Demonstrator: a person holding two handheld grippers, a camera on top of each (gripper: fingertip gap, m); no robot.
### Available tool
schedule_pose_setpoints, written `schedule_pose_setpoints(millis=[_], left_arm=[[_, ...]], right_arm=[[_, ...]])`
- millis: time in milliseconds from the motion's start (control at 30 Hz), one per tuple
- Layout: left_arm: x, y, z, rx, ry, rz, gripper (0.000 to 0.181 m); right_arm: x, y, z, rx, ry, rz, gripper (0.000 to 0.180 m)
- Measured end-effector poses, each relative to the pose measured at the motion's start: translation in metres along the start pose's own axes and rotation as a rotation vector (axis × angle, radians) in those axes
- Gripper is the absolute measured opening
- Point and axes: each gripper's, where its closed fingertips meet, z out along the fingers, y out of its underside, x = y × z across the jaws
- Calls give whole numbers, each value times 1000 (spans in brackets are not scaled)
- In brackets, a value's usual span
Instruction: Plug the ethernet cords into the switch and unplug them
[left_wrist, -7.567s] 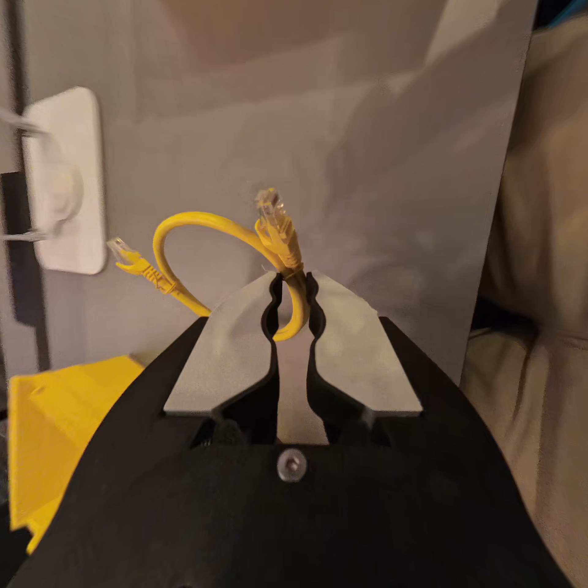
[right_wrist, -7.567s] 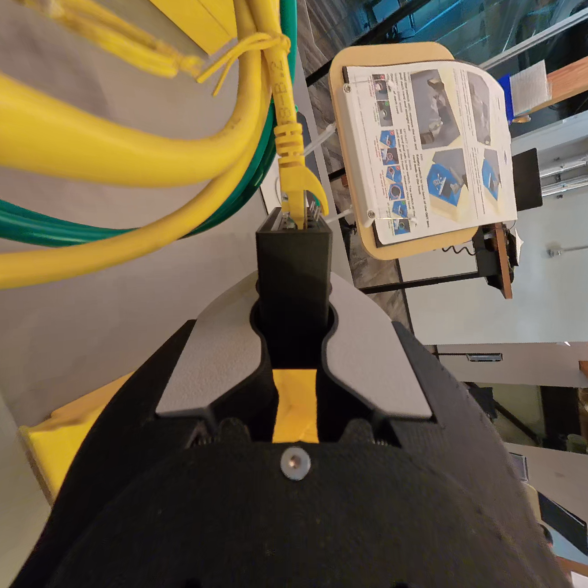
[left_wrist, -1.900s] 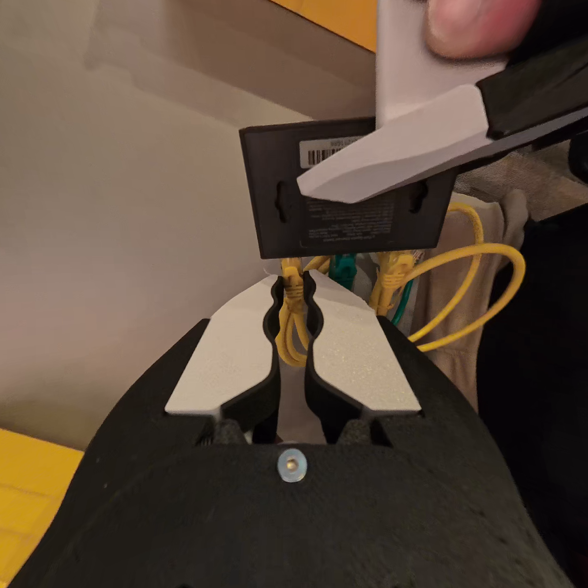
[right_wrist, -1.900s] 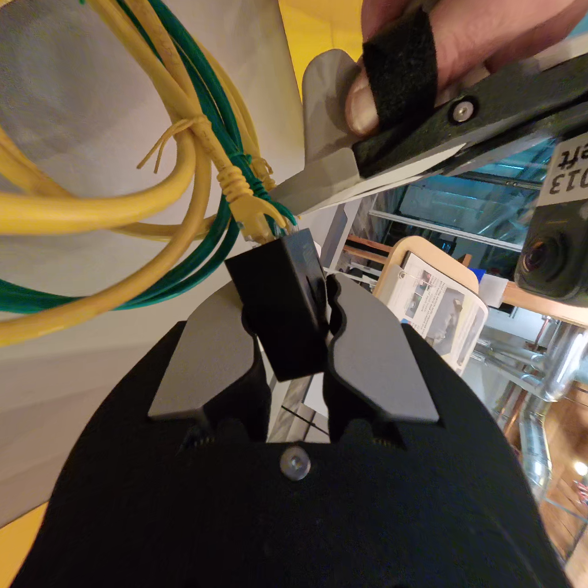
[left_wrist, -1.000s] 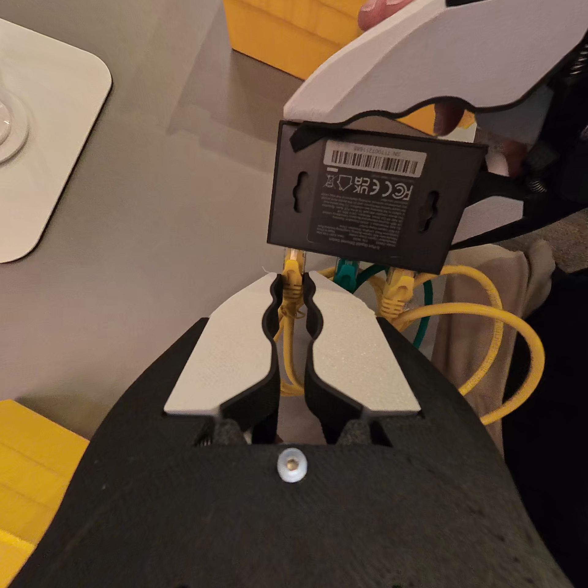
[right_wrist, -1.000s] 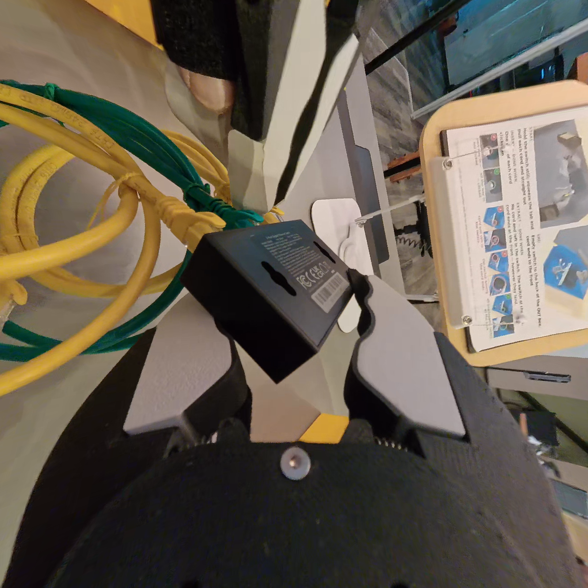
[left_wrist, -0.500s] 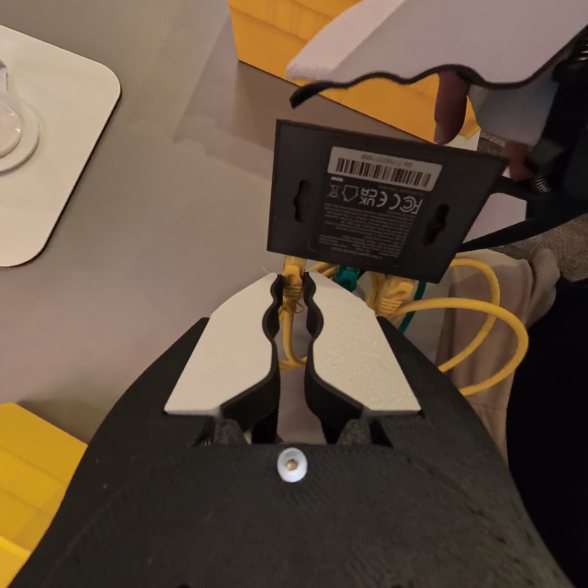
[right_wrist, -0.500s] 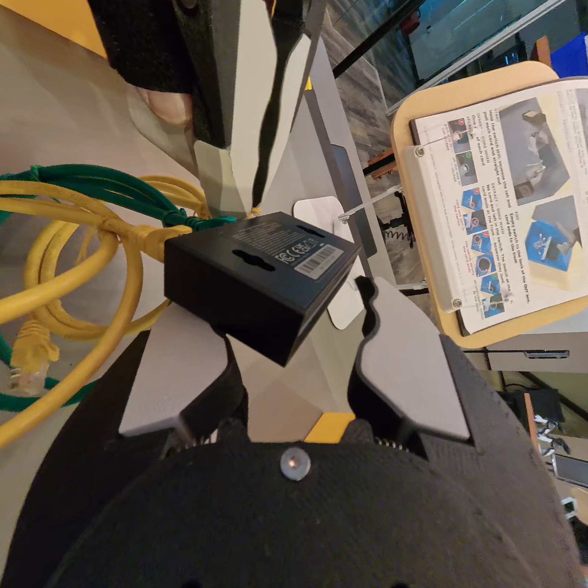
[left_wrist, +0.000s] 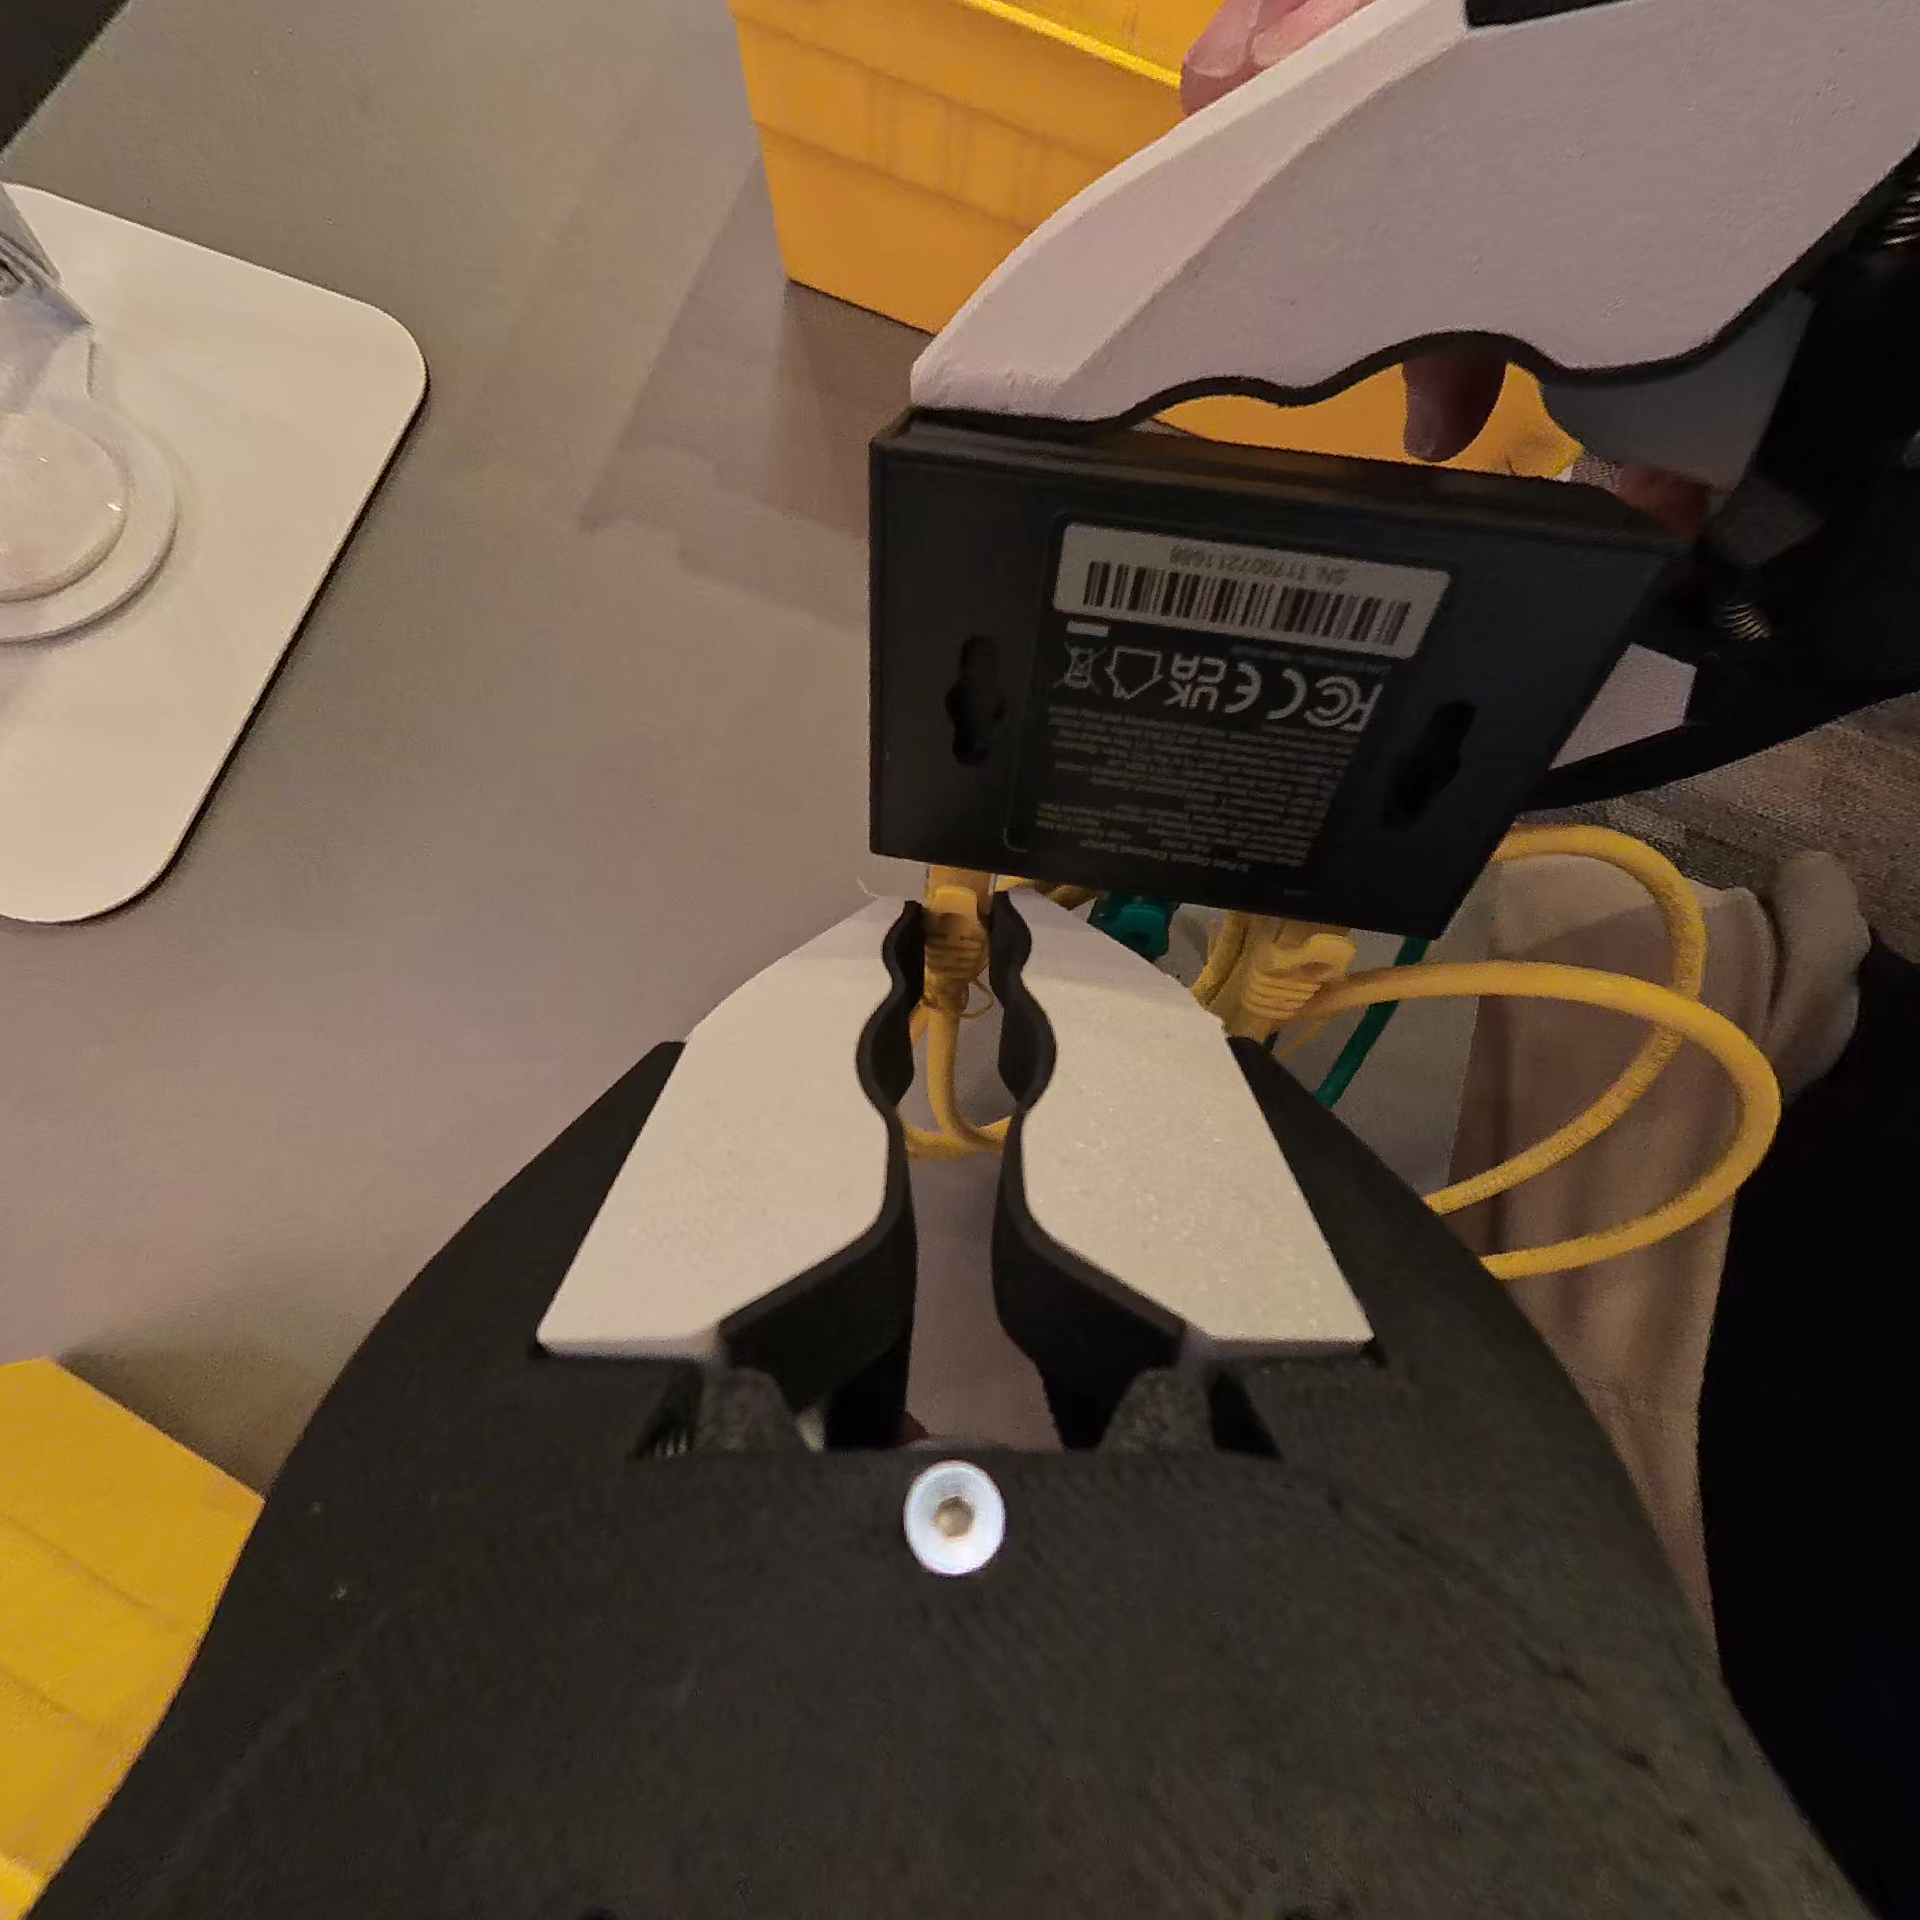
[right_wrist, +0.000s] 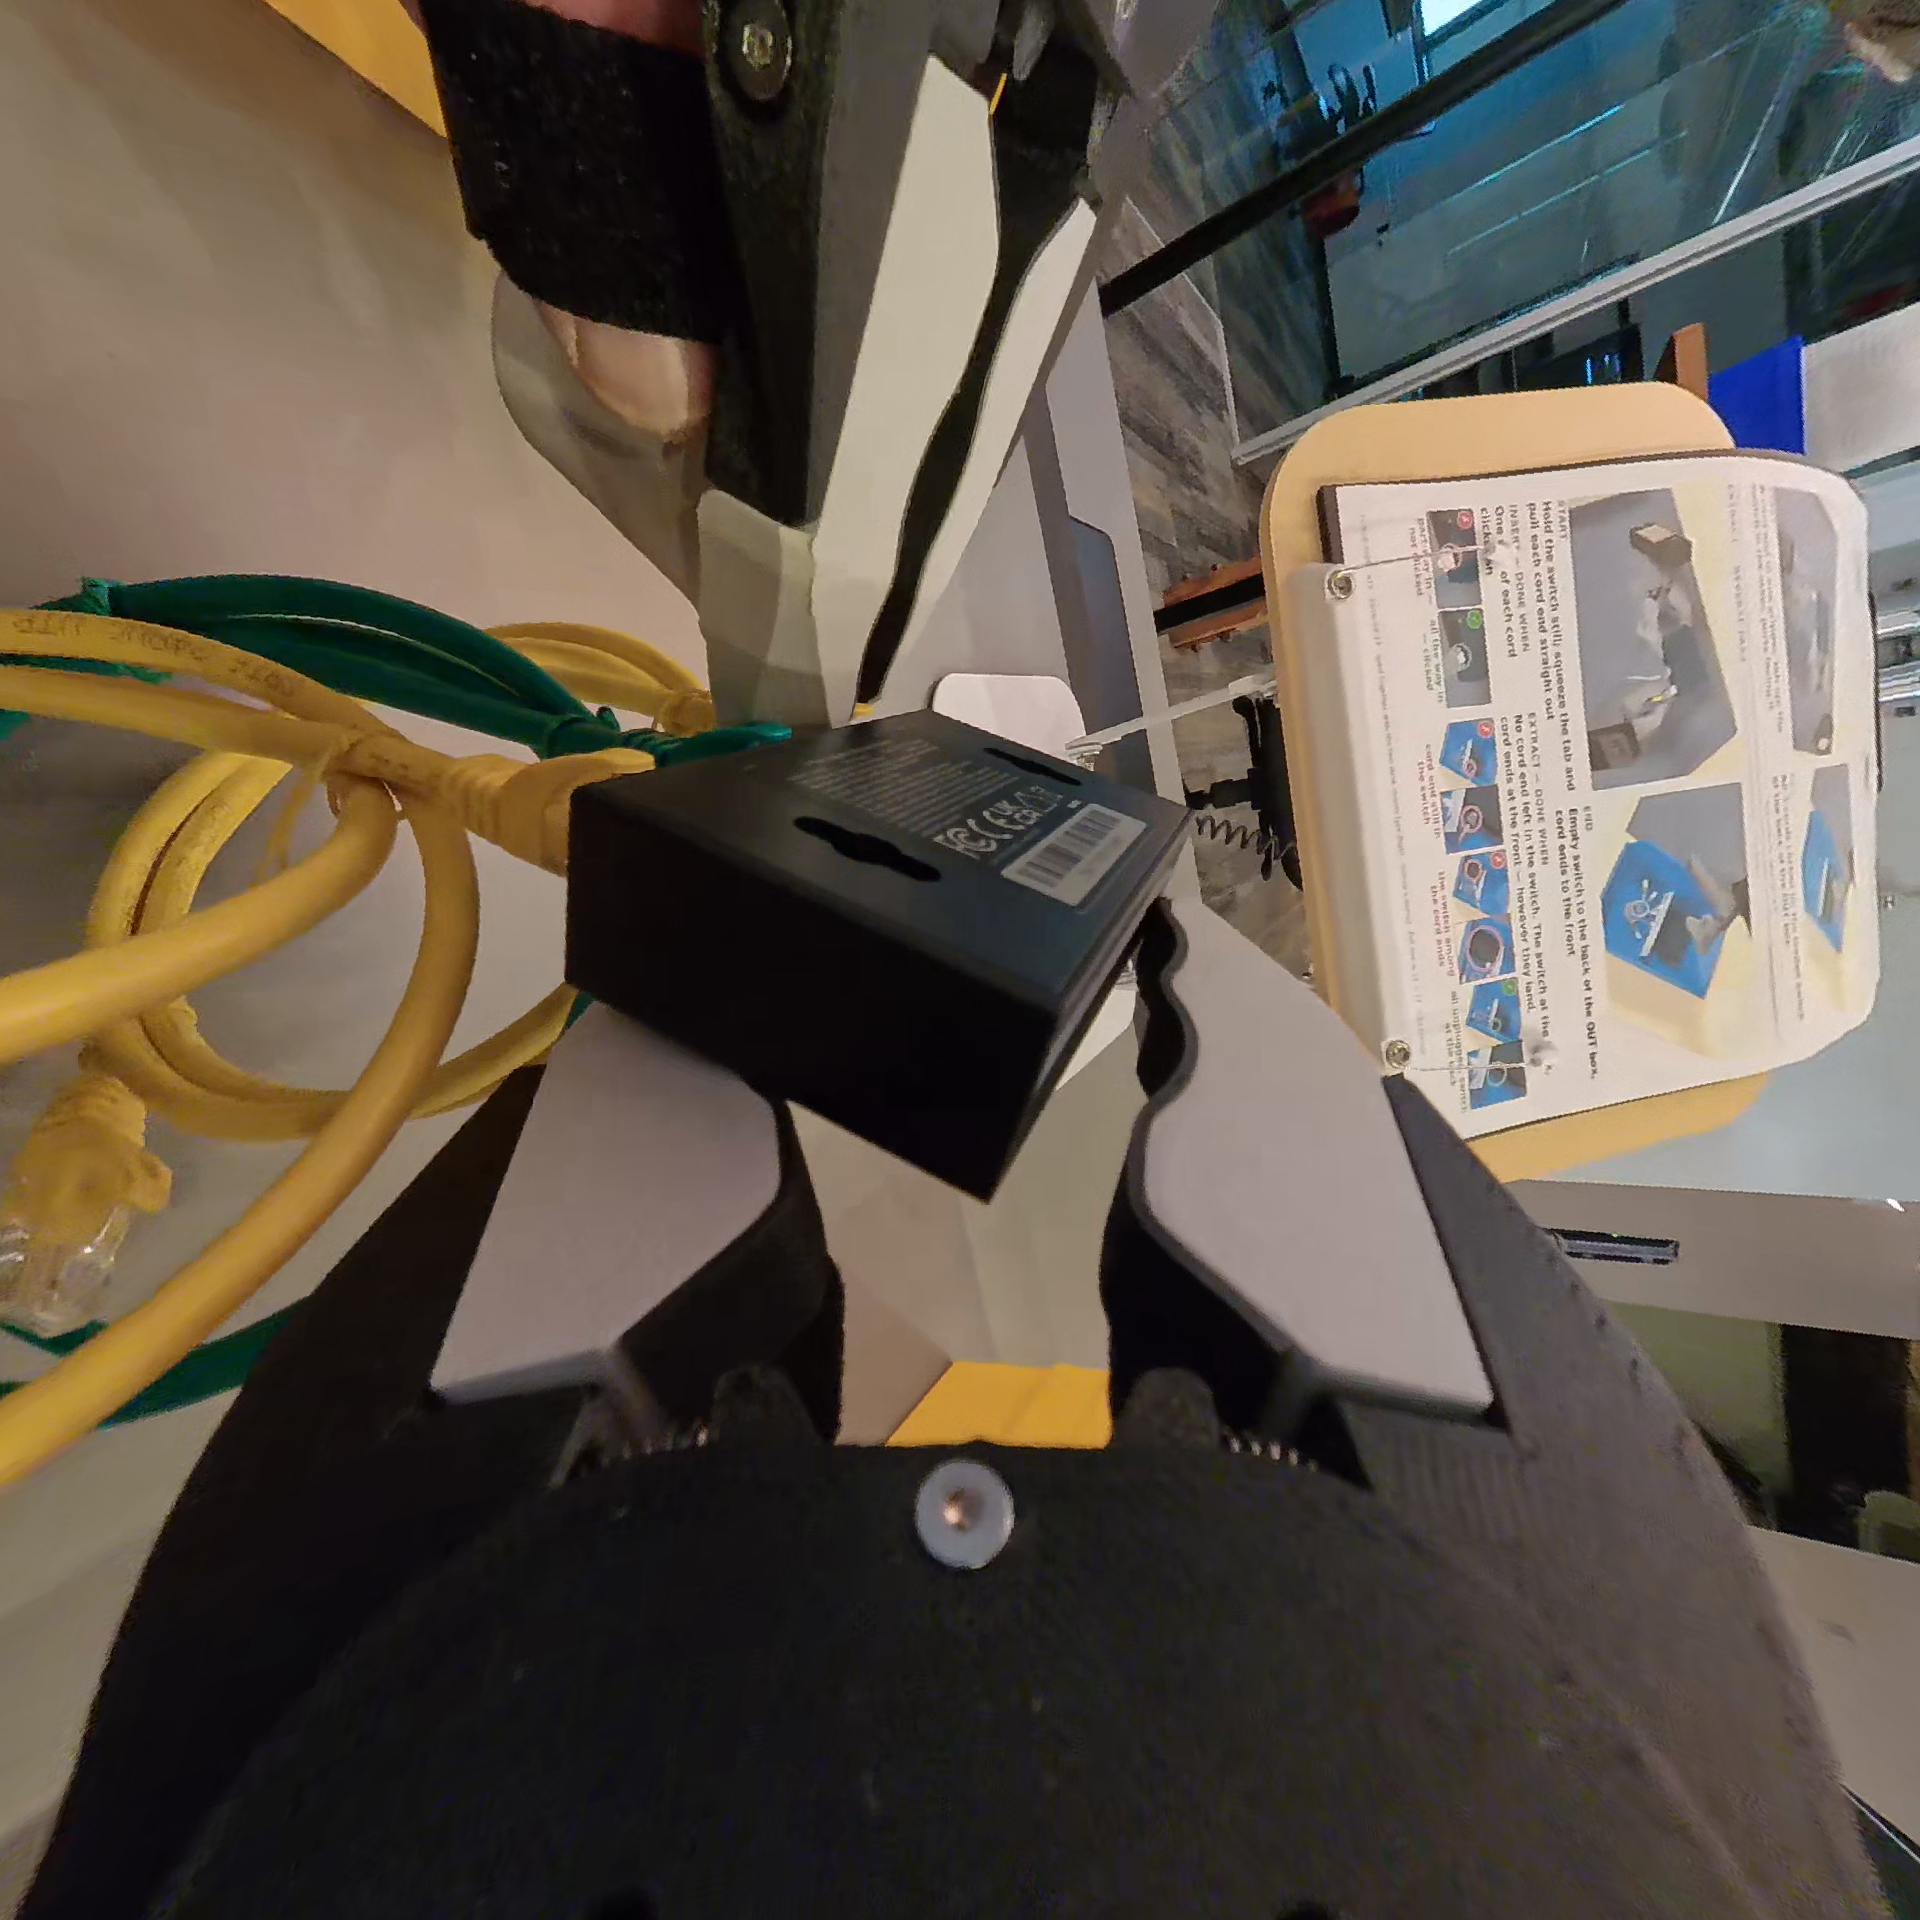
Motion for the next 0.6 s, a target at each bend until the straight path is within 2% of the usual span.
schedule_pose_setpoints(millis=[267, 600], left_arm=[[-2, -5, 0, 15, -56, 20, 10], [-5, 2, 5, -16, -22, -34, 11]], right_arm=[[4, 2, 1, 3, 14, -24, 63], [-3, 5, 7, -15, -8, -20, 63]])
